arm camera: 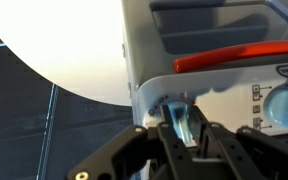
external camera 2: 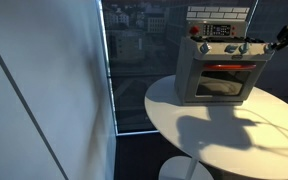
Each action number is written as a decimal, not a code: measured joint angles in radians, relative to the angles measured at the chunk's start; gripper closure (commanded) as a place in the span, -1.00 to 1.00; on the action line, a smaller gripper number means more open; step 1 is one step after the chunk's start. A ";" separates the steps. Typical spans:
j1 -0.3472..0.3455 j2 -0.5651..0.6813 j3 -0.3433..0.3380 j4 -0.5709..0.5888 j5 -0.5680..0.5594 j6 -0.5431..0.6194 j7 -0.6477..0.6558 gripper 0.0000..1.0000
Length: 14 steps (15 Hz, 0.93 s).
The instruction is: Turn the knob on the far right to the right
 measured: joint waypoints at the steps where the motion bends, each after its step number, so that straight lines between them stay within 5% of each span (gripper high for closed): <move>1: 0.000 0.000 0.000 0.000 -0.006 0.000 0.002 0.51; 4: 0.000 0.001 0.000 0.001 -0.025 0.000 0.016 0.51; 9: 0.003 0.003 0.001 0.004 -0.048 0.000 0.035 0.93; 14: 0.005 0.003 0.001 0.004 -0.052 0.000 0.036 0.88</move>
